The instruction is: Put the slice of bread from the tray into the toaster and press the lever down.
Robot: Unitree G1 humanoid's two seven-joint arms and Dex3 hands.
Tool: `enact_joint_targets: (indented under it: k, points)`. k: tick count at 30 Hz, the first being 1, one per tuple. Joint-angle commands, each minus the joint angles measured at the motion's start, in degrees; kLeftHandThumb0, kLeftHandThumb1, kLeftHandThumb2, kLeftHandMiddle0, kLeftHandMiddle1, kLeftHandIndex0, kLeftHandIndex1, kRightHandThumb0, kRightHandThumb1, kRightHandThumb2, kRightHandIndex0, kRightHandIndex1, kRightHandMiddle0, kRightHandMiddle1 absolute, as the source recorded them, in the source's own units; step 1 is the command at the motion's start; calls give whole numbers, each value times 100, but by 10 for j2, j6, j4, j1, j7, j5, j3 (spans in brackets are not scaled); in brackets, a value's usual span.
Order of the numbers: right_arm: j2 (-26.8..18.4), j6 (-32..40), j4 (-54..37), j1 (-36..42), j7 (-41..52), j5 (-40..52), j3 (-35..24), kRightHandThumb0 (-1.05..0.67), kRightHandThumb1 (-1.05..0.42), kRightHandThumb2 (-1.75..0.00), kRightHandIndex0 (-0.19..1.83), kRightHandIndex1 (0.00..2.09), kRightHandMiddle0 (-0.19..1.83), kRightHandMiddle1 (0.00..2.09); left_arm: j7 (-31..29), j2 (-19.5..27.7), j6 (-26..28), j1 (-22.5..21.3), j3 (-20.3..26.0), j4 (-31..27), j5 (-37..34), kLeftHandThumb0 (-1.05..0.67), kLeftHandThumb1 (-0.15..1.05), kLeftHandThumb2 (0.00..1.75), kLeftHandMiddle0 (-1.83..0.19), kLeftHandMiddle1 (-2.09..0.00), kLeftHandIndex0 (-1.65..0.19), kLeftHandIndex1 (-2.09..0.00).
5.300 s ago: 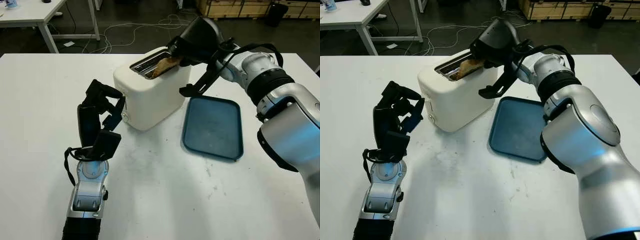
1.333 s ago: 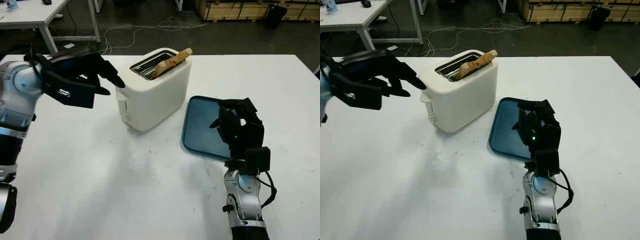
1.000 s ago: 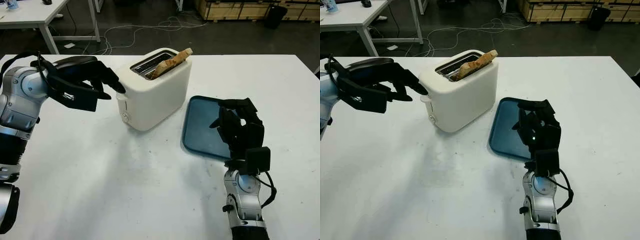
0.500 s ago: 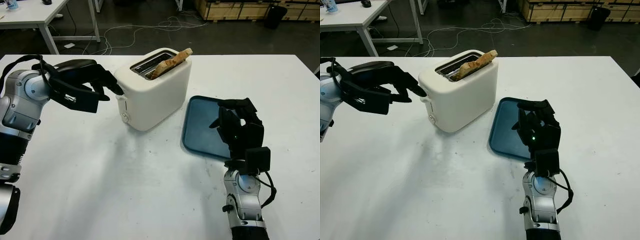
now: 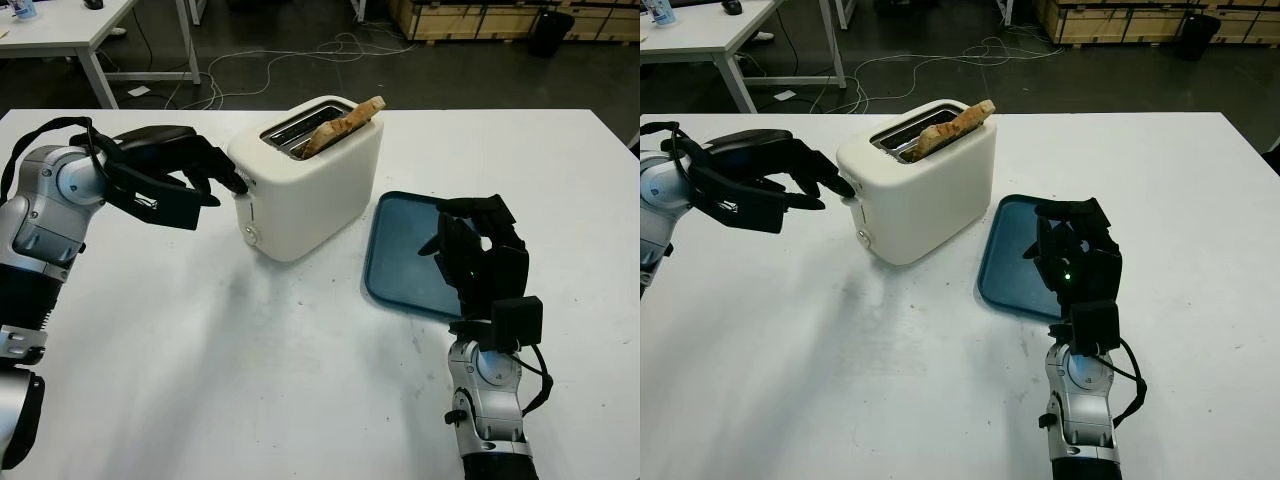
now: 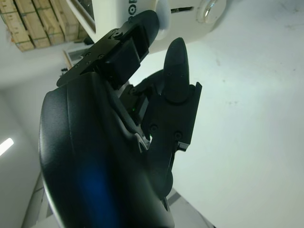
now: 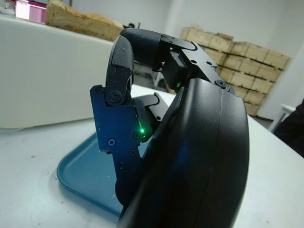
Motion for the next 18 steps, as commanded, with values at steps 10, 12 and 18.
enact_joint_targets:
  k: [10, 12, 18]
  points:
    - [3, -20, 2, 4, 7, 9, -3, -47, -92, -33, 77, 175, 51, 172, -1, -2, -5, -16, -16, 12, 13, -18, 92, 38, -63, -59, -88, -2]
    - [4, -18, 0, 5, 7, 8, -3, -47, -92, -33, 77, 175, 51, 171, 0, -1, -4, -15, -16, 10, 12, -17, 92, 38, -64, -58, -90, -3]
    - [5, -25, 2, 5, 7, 6, -3, -48, -92, -32, 77, 175, 52, 171, 3, 3, -14, -17, -19, 10, 21, -19, 92, 40, -62, -53, -92, -4]
